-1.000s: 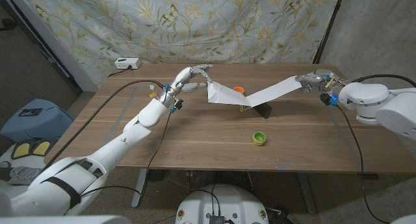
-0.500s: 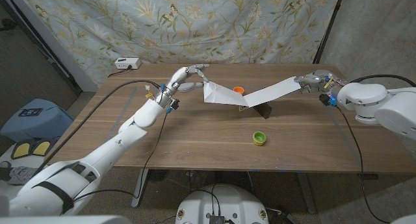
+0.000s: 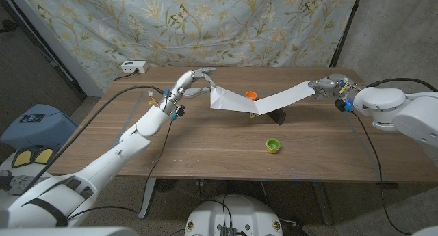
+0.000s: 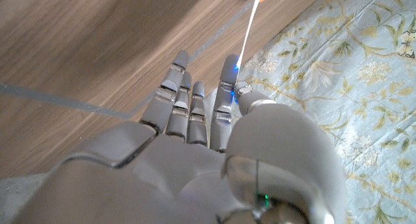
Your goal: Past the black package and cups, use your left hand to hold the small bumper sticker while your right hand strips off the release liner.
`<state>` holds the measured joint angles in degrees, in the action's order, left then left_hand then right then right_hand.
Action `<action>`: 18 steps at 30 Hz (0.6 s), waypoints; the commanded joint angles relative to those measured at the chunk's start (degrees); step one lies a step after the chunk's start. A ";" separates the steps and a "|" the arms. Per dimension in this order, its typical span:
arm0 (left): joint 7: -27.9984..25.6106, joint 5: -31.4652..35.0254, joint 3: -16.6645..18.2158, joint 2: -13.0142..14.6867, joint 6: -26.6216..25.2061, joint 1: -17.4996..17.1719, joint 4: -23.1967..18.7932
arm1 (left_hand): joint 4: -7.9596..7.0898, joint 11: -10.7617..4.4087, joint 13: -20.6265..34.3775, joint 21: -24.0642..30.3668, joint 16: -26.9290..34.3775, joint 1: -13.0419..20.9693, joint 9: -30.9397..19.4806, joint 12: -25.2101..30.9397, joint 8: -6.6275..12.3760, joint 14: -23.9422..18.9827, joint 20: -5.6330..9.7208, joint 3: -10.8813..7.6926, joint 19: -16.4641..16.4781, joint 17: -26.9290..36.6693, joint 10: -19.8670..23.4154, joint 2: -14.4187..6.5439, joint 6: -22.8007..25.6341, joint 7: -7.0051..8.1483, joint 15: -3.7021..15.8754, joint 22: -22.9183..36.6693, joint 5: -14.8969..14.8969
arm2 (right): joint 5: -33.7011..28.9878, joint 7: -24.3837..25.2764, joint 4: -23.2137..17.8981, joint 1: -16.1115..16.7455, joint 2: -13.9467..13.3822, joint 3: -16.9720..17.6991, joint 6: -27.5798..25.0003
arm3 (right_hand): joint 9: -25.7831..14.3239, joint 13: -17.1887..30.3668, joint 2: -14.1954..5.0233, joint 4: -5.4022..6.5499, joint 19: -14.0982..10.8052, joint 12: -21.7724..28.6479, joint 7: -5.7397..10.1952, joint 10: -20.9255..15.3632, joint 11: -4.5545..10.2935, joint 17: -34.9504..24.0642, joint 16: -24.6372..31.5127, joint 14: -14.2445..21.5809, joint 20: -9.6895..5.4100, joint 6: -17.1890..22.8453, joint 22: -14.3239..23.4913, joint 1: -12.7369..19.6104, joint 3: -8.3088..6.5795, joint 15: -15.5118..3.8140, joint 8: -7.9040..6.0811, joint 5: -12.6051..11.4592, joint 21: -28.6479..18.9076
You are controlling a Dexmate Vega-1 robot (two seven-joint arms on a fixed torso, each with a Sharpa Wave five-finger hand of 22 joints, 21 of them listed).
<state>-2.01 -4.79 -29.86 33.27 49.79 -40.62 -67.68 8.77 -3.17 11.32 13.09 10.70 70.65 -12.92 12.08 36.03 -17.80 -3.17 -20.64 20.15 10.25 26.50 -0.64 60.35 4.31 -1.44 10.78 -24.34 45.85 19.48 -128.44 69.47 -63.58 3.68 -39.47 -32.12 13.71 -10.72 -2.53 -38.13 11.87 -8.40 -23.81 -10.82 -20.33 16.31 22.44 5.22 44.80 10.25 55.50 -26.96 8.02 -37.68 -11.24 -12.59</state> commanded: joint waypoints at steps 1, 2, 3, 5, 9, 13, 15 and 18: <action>-1.78 0.12 1.31 2.03 -1.76 -2.15 -3.26 | 0.15 0.17 0.31 0.01 -0.04 -0.37 -0.20 -0.07 0.38 0.41 -0.23 -0.31 -0.28 0.10 0.06 -0.10 0.31 -0.26 -0.01 0.22 -0.32 | 0.26 0.77 -0.17 -1.22 -0.28 -1.81 0.01 | -0.10 0.21 0.00 0.03 0.26 -0.10 0.17 -0.18 0.23 -0.30 -0.11 0.03 -0.17 -0.32 0.21 -0.58 -0.48 -0.38 -0.29 -0.15 -0.23; -1.98 0.24 1.45 2.20 -1.93 -2.34 -3.59 | 0.14 0.21 0.31 0.02 -0.04 -0.39 -0.19 -0.06 0.41 0.42 -0.24 -0.30 -0.27 0.10 0.07 -0.09 0.40 -0.28 -0.02 0.22 -0.31 | 0.29 0.81 -0.14 -1.31 -0.24 -1.94 0.05 | -0.07 0.22 -0.01 0.00 0.18 -0.09 0.14 -0.21 0.19 -0.31 -0.09 0.08 -0.10 -0.29 0.21 -0.55 -0.49 -0.32 -0.30 -0.15 -0.26; -2.16 0.26 1.59 2.35 -2.07 -2.56 -3.90 | 0.14 0.22 0.31 0.01 -0.05 -0.40 -0.17 -0.07 0.41 0.43 -0.24 -0.29 -0.29 0.10 0.06 -0.07 0.42 -0.30 -0.02 0.22 -0.31 | 0.33 0.85 -0.11 -1.45 -0.23 -2.11 0.04 | -0.10 0.21 0.00 0.02 0.23 -0.09 0.16 -0.23 0.23 -0.30 -0.10 0.08 -0.10 -0.34 0.21 -0.58 -0.48 -0.36 -0.31 -0.15 -0.24; -2.39 0.24 1.81 2.62 -2.31 -2.88 -4.34 | 0.17 0.30 0.31 0.01 -0.05 -0.37 -0.22 -0.10 0.42 0.42 -0.25 -0.30 -0.29 0.09 -0.02 -0.05 0.35 -0.16 -0.02 0.22 -0.30 | 0.37 0.92 -0.03 -1.73 -0.21 -2.47 0.09 | -0.06 0.21 -0.02 0.01 0.17 -0.08 0.15 -0.23 0.23 -0.31 -0.11 0.09 -0.08 -0.29 0.21 -0.56 -0.50 -0.38 -0.33 -0.15 -0.26; -2.62 0.11 2.11 3.05 -2.57 -3.31 -4.88 | 0.14 0.06 0.31 0.02 -0.05 -0.42 -0.15 -0.07 0.39 0.45 -0.21 -0.30 -0.28 0.09 0.05 -0.03 0.35 -0.17 -0.04 0.21 -0.30 | 0.41 1.35 -0.02 -2.26 -0.10 -3.15 0.09 | -0.04 0.22 -0.01 0.00 0.15 -0.09 0.20 -0.21 0.24 -0.32 -0.10 0.16 -0.07 -0.34 0.21 -0.56 -0.52 -0.31 -0.35 -0.15 -0.28; -2.86 0.04 2.37 3.36 -2.74 -3.71 -5.33 | 0.09 0.04 0.31 0.02 -0.03 -0.46 -0.18 -0.06 0.42 0.46 -0.25 -0.32 -0.30 0.11 0.06 -0.11 0.33 -0.04 -0.05 0.21 -0.30 | 0.49 1.66 -0.05 -2.84 -0.06 -3.80 0.05 | -0.09 0.23 -0.03 0.04 0.24 -0.08 0.13 -0.24 0.26 -0.33 -0.16 0.10 -0.11 -0.44 0.21 -0.61 -0.54 -0.41 -0.41 -0.15 -0.25; -2.90 -0.10 2.51 3.59 -2.85 -3.94 -5.62 | 0.11 0.06 0.31 0.02 -0.03 -0.44 -0.17 -0.05 0.38 0.46 -0.26 -0.33 -0.32 0.11 0.06 -0.10 0.24 -0.13 -0.05 0.21 -0.30 | 0.55 1.76 -0.06 -3.02 -0.08 -4.04 0.06 | -0.06 0.23 -0.06 0.04 0.23 -0.08 0.18 -0.26 0.28 -0.36 -0.15 0.13 -0.07 -0.44 0.21 -0.60 -0.55 -0.36 -0.43 -0.15 -0.25; -3.14 -0.13 2.83 3.97 -2.91 -4.30 -5.98 | 0.13 0.05 0.31 0.01 -0.03 -0.43 -0.17 -0.06 0.39 0.45 -0.25 -0.34 -0.35 0.11 0.04 -0.09 0.23 -0.14 -0.05 0.21 -0.30 | 0.64 1.84 -0.04 -3.24 -0.09 -4.38 0.15 | -0.02 0.23 -0.08 0.04 0.20 -0.09 0.13 -0.24 0.25 -0.39 -0.15 0.11 -0.13 -0.43 0.21 -0.60 -0.54 -0.41 -0.45 -0.15 -0.27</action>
<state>-4.30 -4.65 -27.94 36.01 47.54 -43.62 -72.05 8.78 -3.17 11.32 13.09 10.70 70.65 -12.93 12.08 36.04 -17.59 -3.49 -20.64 19.84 10.25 26.50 -0.64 60.25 4.40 -1.65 10.78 -24.34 46.24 20.72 -128.52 67.38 -63.76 0.82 -39.42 -32.13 13.71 -10.72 -2.53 -38.13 11.87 -8.19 -23.81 -10.82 -20.62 16.31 22.44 5.22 44.59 10.26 55.50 -26.96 8.02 -37.67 -11.24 -12.59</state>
